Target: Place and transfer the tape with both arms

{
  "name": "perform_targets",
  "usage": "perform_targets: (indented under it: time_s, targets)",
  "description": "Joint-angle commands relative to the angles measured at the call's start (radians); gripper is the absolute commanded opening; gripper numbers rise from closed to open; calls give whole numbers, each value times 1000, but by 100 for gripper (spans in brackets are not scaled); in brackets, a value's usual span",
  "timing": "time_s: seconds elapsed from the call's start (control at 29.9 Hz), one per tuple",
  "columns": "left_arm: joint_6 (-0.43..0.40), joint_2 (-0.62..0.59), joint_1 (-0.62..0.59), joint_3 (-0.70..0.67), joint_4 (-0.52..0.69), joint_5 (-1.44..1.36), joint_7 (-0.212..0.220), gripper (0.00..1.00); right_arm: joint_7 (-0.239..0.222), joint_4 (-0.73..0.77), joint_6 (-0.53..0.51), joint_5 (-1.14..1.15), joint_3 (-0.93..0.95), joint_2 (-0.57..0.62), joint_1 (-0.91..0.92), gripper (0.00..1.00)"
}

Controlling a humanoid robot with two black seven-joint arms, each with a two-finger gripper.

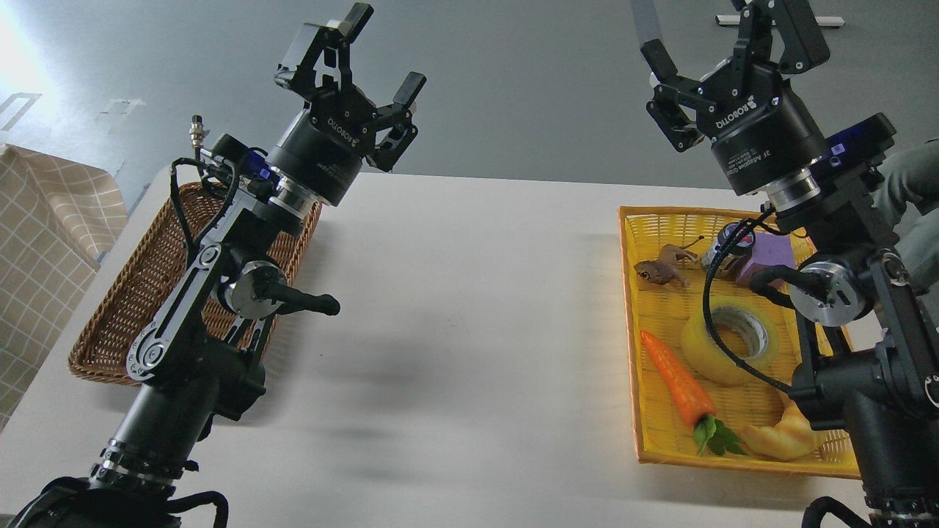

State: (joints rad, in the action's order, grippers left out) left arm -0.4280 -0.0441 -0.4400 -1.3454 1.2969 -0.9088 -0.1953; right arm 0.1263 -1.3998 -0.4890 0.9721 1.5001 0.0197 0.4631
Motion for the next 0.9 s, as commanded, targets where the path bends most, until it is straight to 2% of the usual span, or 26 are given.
perform_targets:
  time_s: [0.0, 0.87]
  targets:
    - [-1, 1, 0, 0, -8, -2, 1, 98, -1, -4, 0, -4, 0, 0, -9, 100]
    - [0, 3, -5, -4, -8, 4, 2, 98, -1, -2, 0, -6, 9, -3, -12, 100]
